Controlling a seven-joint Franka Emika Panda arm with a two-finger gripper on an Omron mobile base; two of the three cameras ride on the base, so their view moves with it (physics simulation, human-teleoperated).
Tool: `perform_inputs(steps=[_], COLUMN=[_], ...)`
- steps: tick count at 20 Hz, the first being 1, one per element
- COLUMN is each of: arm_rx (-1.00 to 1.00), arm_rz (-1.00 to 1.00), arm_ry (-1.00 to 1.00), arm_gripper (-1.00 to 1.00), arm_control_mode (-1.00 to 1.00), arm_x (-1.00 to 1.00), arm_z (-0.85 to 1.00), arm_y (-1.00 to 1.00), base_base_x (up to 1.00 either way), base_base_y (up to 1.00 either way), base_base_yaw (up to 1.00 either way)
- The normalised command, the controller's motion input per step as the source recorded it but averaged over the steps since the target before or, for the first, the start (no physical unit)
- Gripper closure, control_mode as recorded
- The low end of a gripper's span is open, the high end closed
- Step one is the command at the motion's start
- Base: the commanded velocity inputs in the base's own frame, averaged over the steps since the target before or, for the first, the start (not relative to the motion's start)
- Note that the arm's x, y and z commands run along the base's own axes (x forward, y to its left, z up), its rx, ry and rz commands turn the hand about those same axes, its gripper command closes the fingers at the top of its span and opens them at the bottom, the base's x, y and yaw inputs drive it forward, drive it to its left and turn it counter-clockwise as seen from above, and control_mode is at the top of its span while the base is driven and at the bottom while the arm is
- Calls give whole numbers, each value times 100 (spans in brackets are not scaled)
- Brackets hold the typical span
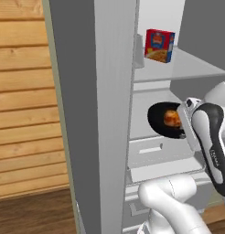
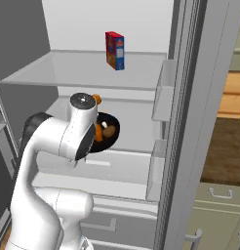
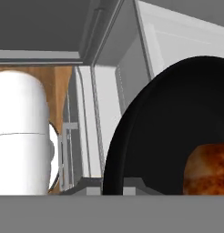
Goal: Pick the chicken drumstick and mushroom from their plates and place them in the bowl. Then put the bowl in the fridge.
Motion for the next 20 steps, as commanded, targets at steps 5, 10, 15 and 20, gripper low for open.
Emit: perform_inputs(steps=[5, 10, 15, 20], arm_rx=[2, 0, 0, 0], arm_rz=[0, 0, 0, 0], arm_ry=[0, -4, -11, -3], arm_gripper=[100, 100, 100, 100], arm_control_mode=[-100, -100, -100, -100], arm_x=[97, 60, 34, 48], arm_z=[-9, -44, -58, -27], arm_y=[-2, 0, 0, 0], base_base_x=[0, 0, 0, 0], base_base_y=[0, 0, 0, 0], base_base_yaw=[0, 0, 0, 0])
